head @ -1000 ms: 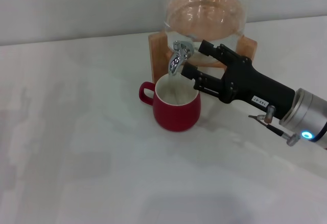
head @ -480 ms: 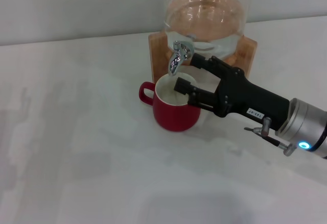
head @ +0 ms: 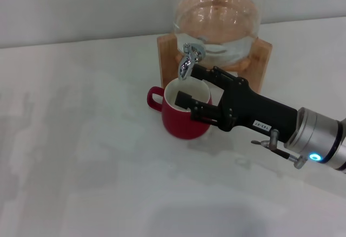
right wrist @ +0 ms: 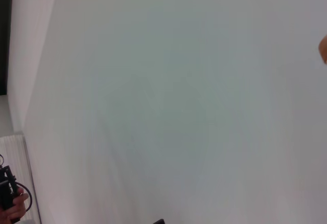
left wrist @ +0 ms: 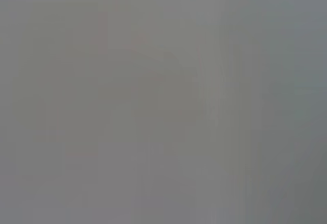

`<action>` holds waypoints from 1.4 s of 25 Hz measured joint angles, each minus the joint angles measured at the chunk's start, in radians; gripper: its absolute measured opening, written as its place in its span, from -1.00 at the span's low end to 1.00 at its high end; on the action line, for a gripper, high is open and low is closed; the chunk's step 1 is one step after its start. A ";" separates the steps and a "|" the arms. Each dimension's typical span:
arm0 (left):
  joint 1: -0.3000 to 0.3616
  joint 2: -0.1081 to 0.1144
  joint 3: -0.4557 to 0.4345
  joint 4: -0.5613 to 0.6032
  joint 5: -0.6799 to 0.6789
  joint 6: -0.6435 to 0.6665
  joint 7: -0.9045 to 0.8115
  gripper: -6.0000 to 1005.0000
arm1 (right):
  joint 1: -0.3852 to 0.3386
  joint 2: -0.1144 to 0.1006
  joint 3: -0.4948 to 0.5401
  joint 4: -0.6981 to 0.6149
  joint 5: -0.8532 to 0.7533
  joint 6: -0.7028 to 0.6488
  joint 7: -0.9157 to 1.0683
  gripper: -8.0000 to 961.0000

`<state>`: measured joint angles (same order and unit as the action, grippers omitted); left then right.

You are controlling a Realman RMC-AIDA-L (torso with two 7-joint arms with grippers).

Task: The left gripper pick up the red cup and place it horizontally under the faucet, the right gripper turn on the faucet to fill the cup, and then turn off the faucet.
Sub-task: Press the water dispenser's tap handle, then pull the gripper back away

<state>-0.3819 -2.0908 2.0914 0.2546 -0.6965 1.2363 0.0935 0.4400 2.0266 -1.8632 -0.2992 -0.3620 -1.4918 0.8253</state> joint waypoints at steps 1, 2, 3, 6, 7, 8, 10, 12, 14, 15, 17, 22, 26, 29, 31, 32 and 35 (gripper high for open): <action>0.000 0.000 0.003 0.000 0.000 0.000 0.000 0.31 | 0.002 0.000 -0.002 0.000 0.000 0.000 0.001 0.81; 0.000 0.000 0.006 0.000 0.000 0.000 0.000 0.31 | 0.003 0.000 -0.003 0.000 0.000 0.000 0.001 0.81; 0.000 0.000 0.008 0.000 0.000 0.000 0.000 0.31 | 0.003 0.000 -0.004 0.000 0.000 0.001 0.001 0.81; 0.000 0.000 0.008 0.000 0.000 0.000 0.000 0.31 | 0.008 0.000 -0.010 0.000 0.000 0.007 0.001 0.81; 0.000 0.000 0.008 0.000 0.000 0.000 0.000 0.31 | 0.009 0.000 -0.012 0.000 0.000 0.011 0.002 0.81; 0.000 0.000 0.009 0.000 0.000 0.000 0.000 0.31 | 0.012 0.000 -0.014 0.000 0.000 0.019 0.002 0.81; 0.000 0.000 0.009 0.000 0.000 0.000 0.000 0.31 | 0.017 0.000 -0.015 0.000 0.000 0.035 0.003 0.81; 0.000 0.000 0.009 0.000 0.000 0.000 0.000 0.31 | 0.023 0.000 -0.015 0.000 0.000 0.049 0.004 0.81; 0.000 0.000 0.009 0.000 0.000 0.000 0.000 0.31 | 0.027 0.001 -0.015 0.000 0.000 0.061 0.005 0.81; 0.000 0.000 0.009 0.000 0.000 0.000 0.000 0.31 | 0.028 0.001 -0.015 0.000 0.001 0.063 0.006 0.81; 0.000 0.000 0.009 0.000 0.000 0.000 0.000 0.31 | 0.030 0.001 -0.015 0.000 0.003 0.067 0.006 0.81; -0.006 0.000 0.009 0.000 0.000 -0.001 0.000 0.31 | 0.036 0.001 -0.013 0.000 0.006 0.069 0.006 0.81; -0.009 0.000 0.009 0.000 0.000 -0.006 0.000 0.31 | 0.038 -0.001 -0.008 0.000 0.007 0.077 0.006 0.81; -0.009 0.000 0.009 0.000 0.000 -0.006 0.000 0.31 | 0.039 -0.002 -0.006 0.000 0.007 0.080 0.006 0.81; -0.009 0.000 0.009 0.000 0.000 -0.007 0.000 0.31 | 0.039 -0.002 -0.005 0.000 0.008 0.085 0.006 0.81; -0.009 0.000 0.009 0.000 0.000 -0.007 0.000 0.31 | 0.039 -0.002 -0.005 0.000 0.009 0.087 0.006 0.81; -0.009 0.000 0.009 0.000 0.000 -0.007 0.000 0.31 | 0.039 -0.002 -0.005 0.000 0.009 0.095 0.005 0.81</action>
<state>-0.3912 -2.0908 2.1000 0.2546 -0.6964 1.2291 0.0935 0.4788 2.0248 -1.8681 -0.2991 -0.3527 -1.3971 0.8300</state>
